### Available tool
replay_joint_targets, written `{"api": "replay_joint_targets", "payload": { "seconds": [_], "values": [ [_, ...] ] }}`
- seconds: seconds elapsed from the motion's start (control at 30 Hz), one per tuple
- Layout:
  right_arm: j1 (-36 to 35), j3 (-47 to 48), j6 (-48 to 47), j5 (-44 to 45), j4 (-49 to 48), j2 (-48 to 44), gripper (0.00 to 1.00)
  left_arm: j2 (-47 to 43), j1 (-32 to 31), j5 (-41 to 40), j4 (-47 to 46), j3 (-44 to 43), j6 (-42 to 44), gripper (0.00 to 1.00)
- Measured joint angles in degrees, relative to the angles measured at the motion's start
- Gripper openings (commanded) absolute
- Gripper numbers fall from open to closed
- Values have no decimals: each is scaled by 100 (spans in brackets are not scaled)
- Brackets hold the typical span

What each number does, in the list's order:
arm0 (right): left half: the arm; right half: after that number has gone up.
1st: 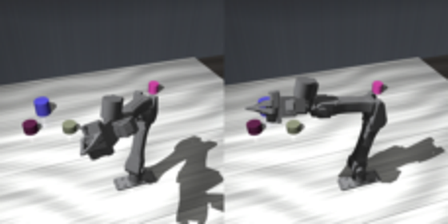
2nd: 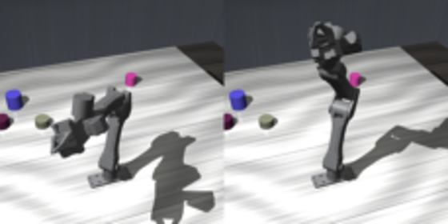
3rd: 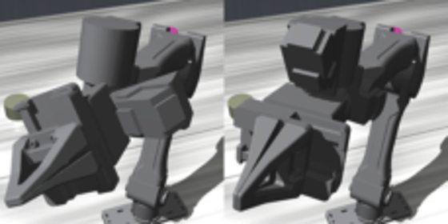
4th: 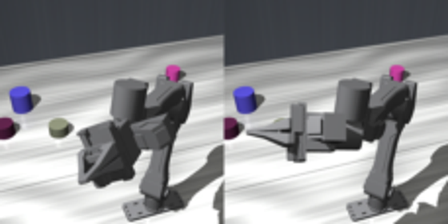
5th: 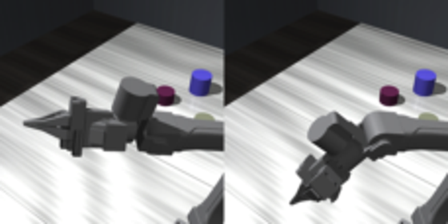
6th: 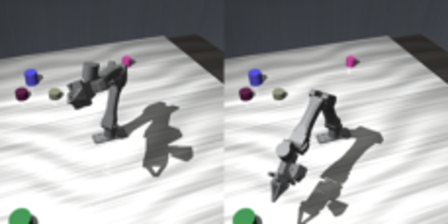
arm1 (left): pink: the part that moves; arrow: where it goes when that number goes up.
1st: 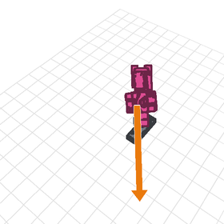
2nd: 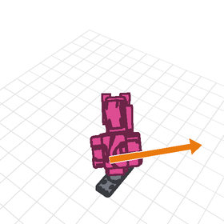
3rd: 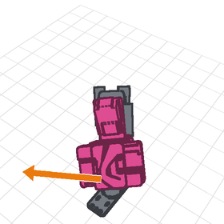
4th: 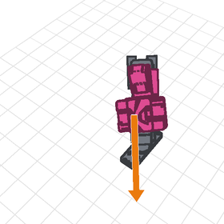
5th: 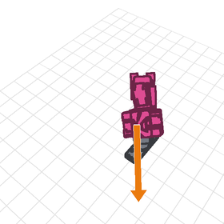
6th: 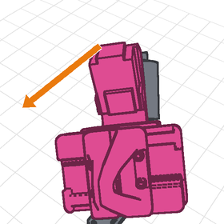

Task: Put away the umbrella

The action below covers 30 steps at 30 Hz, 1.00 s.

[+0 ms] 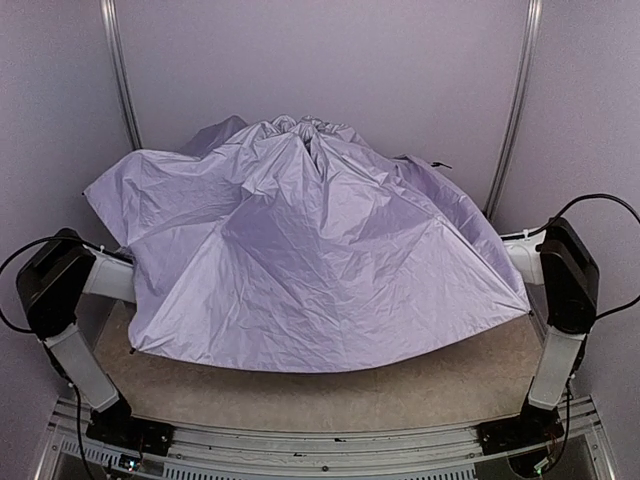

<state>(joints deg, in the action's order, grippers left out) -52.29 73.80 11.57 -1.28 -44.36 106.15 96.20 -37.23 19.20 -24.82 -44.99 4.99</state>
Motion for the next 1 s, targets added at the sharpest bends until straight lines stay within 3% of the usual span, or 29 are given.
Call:
{"api": "replay_joint_targets", "payload": {
  "seconds": [0.1,0.43,0.57,0.73,0.87,1.0],
  "values": [
    [63,170,-63,-50,37,59,0,76,2,-4,-267,33,-9,22],
    [535,612,-317,-164,179,127,0,-710,-201,-636,-988,378,-179,47],
    [789,1429,-450,-142,387,369,0,-1390,-660,-997,-822,994,-223,59],
    [925,2885,-787,-85,603,691,0,-2452,-929,-1552,-448,1565,-378,82],
    [929,4037,-1067,-57,798,748,0,-3276,-597,-2601,-90,1650,-876,87],
    [922,4468,-1200,-136,756,551,0,-3871,522,-3515,485,1650,-1869,88]
  ]
}}
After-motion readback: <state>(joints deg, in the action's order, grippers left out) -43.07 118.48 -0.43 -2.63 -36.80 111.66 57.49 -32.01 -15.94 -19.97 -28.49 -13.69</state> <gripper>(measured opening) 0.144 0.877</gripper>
